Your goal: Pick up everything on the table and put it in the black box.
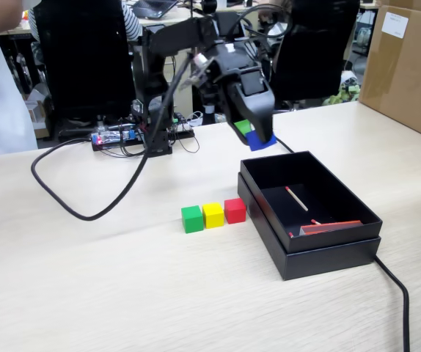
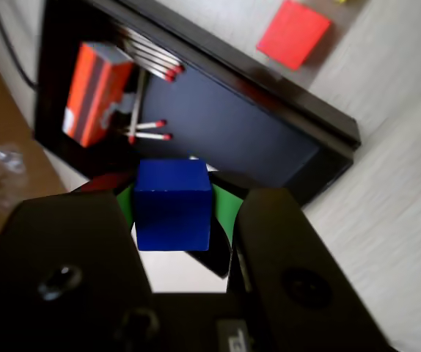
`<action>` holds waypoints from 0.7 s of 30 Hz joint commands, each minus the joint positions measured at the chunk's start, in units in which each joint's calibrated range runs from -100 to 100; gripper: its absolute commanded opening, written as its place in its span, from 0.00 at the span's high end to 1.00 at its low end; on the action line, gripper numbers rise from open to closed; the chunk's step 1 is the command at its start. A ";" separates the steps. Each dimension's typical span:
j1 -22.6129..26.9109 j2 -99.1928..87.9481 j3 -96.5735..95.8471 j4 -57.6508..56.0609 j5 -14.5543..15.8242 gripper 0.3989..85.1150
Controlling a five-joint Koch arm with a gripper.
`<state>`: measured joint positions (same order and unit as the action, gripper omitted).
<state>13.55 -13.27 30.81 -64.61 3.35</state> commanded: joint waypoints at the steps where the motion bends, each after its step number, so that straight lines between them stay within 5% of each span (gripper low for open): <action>1: 1.76 9.42 10.44 -0.22 1.37 0.88; 18: 1.37 38.23 19.24 -0.40 2.30 0.87; 21: 1.27 38.80 19.06 -0.40 2.74 0.75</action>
<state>15.12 27.12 44.96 -64.77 5.79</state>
